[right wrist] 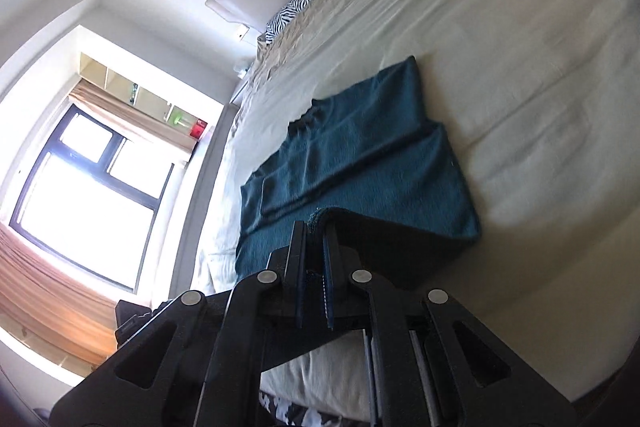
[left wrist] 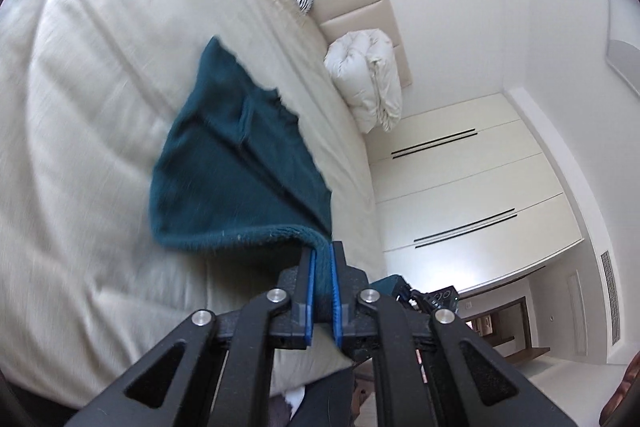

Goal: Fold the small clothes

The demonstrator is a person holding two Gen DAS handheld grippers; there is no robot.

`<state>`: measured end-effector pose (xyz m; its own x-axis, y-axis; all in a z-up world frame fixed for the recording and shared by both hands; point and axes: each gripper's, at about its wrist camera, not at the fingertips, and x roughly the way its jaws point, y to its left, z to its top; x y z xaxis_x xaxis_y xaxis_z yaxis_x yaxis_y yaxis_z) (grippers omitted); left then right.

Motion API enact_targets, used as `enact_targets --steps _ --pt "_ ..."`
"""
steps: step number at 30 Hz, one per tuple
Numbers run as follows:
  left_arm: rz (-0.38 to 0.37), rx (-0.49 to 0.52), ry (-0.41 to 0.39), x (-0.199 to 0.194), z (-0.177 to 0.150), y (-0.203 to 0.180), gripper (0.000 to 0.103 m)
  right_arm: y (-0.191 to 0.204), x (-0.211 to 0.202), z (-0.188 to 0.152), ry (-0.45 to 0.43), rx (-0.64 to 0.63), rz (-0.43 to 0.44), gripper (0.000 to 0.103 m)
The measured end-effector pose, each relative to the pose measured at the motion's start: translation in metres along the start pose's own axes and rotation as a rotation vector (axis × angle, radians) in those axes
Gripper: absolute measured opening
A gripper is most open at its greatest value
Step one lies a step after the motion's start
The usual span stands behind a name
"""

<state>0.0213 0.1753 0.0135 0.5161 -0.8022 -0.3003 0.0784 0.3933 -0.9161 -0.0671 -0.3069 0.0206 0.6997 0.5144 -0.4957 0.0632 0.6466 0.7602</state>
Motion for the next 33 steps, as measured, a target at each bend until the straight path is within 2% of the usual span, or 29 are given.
enact_targets --steps 4,5,9,13,16,17,18,19,20,21,23,25,28,31,33 --pt "-0.005 0.009 -0.054 0.005 0.032 -0.004 0.005 0.002 0.014 0.025 -0.035 0.0 -0.02 0.006" --pt "-0.009 0.007 -0.066 0.007 0.04 -0.004 0.0 0.002 0.018 0.032 -0.044 0.0 -0.029 0.006" --pt "-0.003 -0.011 -0.093 0.02 0.068 0.003 0.0 0.003 0.037 0.057 -0.068 -0.015 -0.062 0.006" --pt "0.104 0.047 -0.095 0.03 0.074 0.002 0.0 0.007 0.06 0.076 -0.069 -0.044 -0.094 0.006" --pt "0.159 0.154 -0.072 0.03 0.056 -0.005 0.001 0.01 0.07 0.078 -0.047 -0.063 -0.103 0.006" --pt "0.182 0.203 -0.068 0.026 0.048 -0.007 0.017 0.012 0.071 0.074 -0.04 -0.079 -0.102 0.006" --pt "0.207 0.251 -0.064 0.021 0.036 -0.006 0.048 0.013 0.069 0.069 -0.035 -0.098 -0.108 0.006" --pt "0.239 0.284 -0.067 0.017 0.027 -0.004 0.064 0.013 0.066 0.062 -0.032 -0.111 -0.112 0.006" --pt "0.269 0.306 -0.076 0.015 0.018 -0.001 0.089 0.012 0.062 0.054 -0.028 -0.114 -0.11 0.006" --pt "0.31 0.336 -0.091 0.013 0.011 0.002 0.097 0.01 0.055 0.044 -0.023 -0.113 -0.1 0.006" --pt "0.368 0.36 -0.077 0.016 0.004 0.012 0.097 0.006 0.044 0.028 -0.023 -0.12 -0.091 0.006" --pt "0.395 0.365 -0.045 0.026 0.004 0.023 0.096 -0.001 0.031 0.011 -0.023 -0.11 -0.081 0.006" --pt "0.446 0.417 -0.019 0.049 0.01 0.027 0.087 -0.014 0.023 -0.005 -0.005 -0.082 -0.093 0.006" --pt "0.544 0.493 0.031 0.077 0.016 0.028 0.078 -0.021 0.021 -0.013 0.001 -0.064 -0.099 0.006" --pt "0.589 0.49 0.068 0.089 0.019 0.037 0.071 -0.021 0.021 -0.015 -0.003 -0.07 -0.096 0.006"
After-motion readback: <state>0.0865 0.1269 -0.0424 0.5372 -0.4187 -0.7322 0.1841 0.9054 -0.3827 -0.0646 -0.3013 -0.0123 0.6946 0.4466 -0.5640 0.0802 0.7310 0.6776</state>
